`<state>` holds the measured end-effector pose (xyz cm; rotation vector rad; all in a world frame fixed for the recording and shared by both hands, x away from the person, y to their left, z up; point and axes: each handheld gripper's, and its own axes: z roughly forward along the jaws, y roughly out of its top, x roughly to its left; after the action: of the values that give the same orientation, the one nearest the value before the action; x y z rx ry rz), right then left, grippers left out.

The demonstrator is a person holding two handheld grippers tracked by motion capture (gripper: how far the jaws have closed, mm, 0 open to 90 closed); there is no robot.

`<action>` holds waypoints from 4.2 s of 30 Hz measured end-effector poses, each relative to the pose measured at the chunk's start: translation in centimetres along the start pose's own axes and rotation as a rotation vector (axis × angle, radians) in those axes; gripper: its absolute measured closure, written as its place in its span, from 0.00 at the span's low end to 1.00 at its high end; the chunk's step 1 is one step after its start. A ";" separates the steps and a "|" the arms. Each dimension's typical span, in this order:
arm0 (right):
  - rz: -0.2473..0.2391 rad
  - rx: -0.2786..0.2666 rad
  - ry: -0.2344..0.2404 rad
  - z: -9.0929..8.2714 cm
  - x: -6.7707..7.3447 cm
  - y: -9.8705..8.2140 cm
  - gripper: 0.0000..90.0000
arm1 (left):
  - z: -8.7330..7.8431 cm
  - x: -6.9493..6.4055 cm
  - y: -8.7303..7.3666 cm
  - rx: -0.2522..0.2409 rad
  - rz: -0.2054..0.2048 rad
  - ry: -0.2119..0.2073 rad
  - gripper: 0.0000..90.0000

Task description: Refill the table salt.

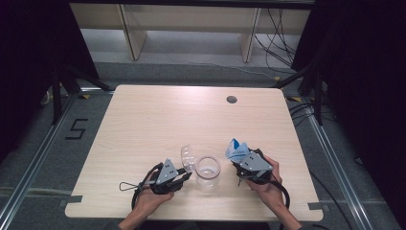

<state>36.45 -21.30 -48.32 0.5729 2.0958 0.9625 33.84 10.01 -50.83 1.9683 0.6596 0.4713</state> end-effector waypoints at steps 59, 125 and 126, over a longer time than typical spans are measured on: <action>-0.416 0.078 -0.210 0.4 1.9 1.3 0.49 | 0.0 0.2 0.0 0.003 -0.002 -0.014 0.83; -0.679 0.073 -0.327 1.0 2.8 2.0 0.50 | 0.0 0.0 0.0 -0.002 -0.014 -0.011 0.83; -0.678 0.070 -0.328 1.0 2.8 2.1 0.50 | 0.0 0.0 0.0 -0.001 -0.012 -0.011 0.83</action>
<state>35.66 -17.76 -48.40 0.0233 1.8293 0.3756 33.90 10.01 -50.81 1.9639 0.6644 0.4532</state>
